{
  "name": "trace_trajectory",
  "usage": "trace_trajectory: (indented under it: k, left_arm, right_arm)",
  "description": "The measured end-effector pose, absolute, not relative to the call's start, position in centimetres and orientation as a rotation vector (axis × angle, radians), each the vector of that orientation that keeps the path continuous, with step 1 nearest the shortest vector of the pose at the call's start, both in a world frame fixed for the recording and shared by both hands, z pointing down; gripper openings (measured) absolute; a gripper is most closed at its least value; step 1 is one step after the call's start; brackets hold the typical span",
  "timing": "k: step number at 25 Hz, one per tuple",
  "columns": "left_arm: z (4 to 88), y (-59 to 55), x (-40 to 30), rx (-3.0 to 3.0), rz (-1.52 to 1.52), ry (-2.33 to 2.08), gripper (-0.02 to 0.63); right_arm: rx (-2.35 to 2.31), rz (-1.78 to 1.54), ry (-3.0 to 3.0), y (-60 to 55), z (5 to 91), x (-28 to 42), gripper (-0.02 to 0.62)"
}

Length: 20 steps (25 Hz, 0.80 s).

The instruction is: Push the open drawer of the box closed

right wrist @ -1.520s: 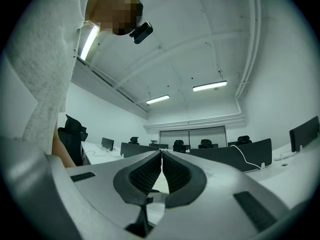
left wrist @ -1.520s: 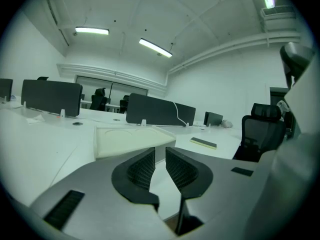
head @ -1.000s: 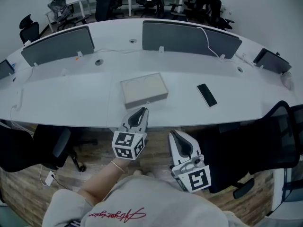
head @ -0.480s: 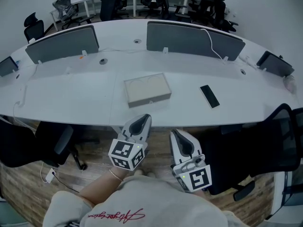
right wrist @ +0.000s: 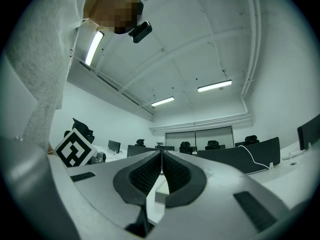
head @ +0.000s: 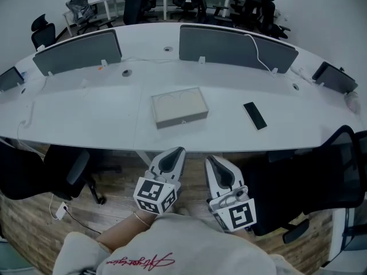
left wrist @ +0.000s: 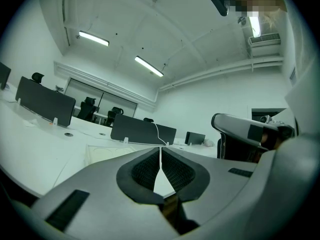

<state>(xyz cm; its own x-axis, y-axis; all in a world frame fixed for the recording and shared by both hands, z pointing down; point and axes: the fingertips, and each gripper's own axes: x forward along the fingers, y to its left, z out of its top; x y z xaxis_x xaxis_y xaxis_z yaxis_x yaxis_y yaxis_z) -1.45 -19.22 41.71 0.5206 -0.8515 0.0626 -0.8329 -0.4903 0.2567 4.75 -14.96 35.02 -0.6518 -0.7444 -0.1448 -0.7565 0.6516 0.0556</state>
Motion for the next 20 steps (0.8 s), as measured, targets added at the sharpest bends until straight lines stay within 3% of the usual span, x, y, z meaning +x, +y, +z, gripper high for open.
trace_trajectory:
  k: [20]
  left_arm:
    - [40.7,-18.4,-1.3,2.556,-0.118,-1.435,0.025]
  right_arm:
    - [-1.256,0.218,2.777,-14.5,34.8,4.2,0.018]
